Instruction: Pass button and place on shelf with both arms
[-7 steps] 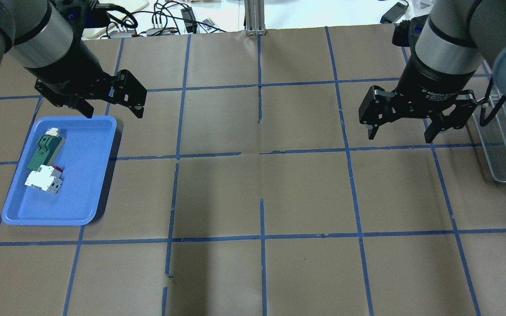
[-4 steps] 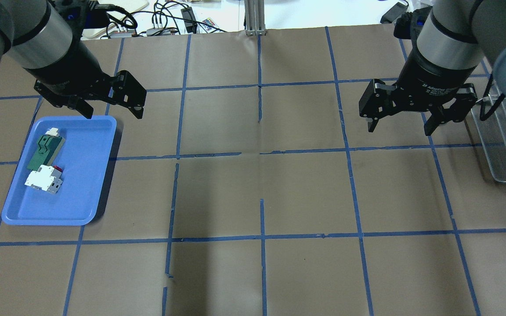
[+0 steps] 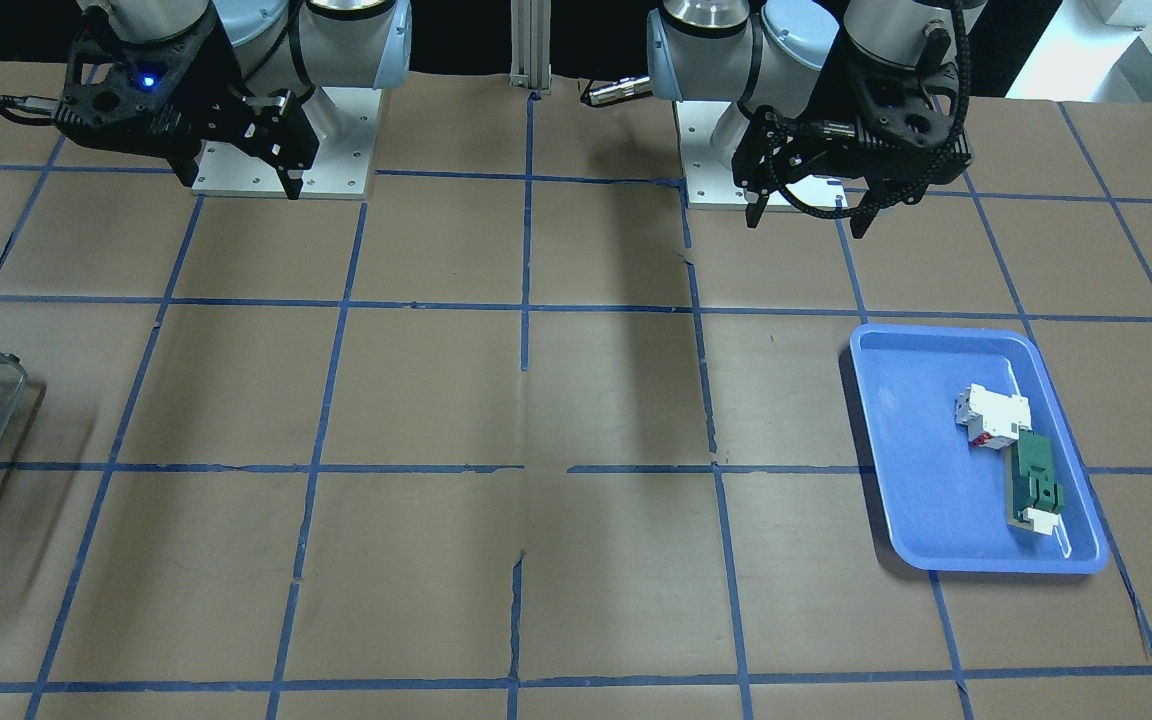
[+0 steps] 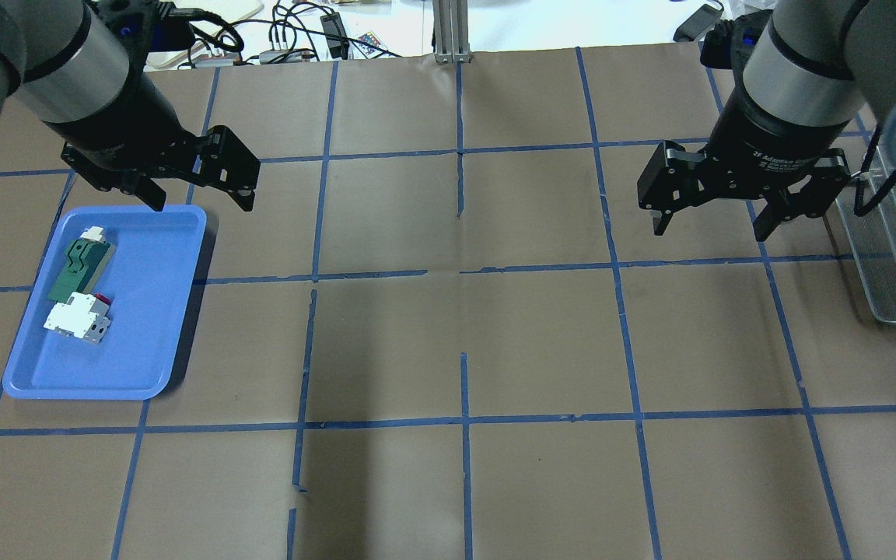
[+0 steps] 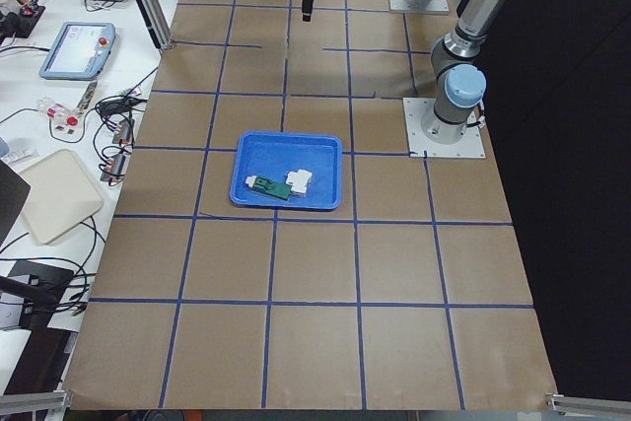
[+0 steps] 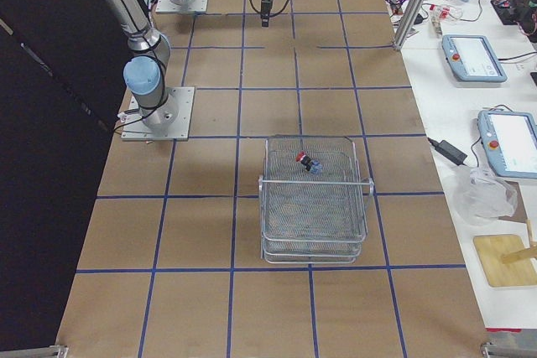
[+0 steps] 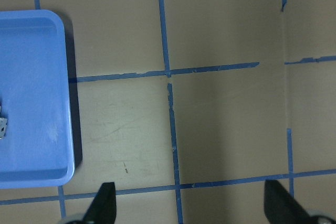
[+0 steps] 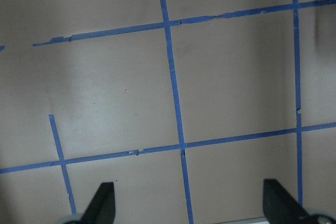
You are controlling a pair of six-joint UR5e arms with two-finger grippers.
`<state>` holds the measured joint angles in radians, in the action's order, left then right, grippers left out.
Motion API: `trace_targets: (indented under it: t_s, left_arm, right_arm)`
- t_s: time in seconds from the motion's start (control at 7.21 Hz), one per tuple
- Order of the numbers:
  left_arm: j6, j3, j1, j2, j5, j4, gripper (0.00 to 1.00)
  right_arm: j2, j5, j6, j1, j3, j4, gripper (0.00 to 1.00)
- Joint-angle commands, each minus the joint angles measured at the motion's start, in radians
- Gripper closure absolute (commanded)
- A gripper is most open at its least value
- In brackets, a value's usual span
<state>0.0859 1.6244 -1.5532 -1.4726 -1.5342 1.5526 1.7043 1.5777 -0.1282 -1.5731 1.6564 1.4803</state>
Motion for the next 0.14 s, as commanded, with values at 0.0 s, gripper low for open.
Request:
trace_targets:
  t_s: [0.0]
  left_arm:
    - [0.0, 0.0, 0.001, 0.0, 0.002, 0.0, 0.0]
  right_arm:
    - [0.003, -0.005, 0.001, 0.001, 0.002, 0.0, 0.0]
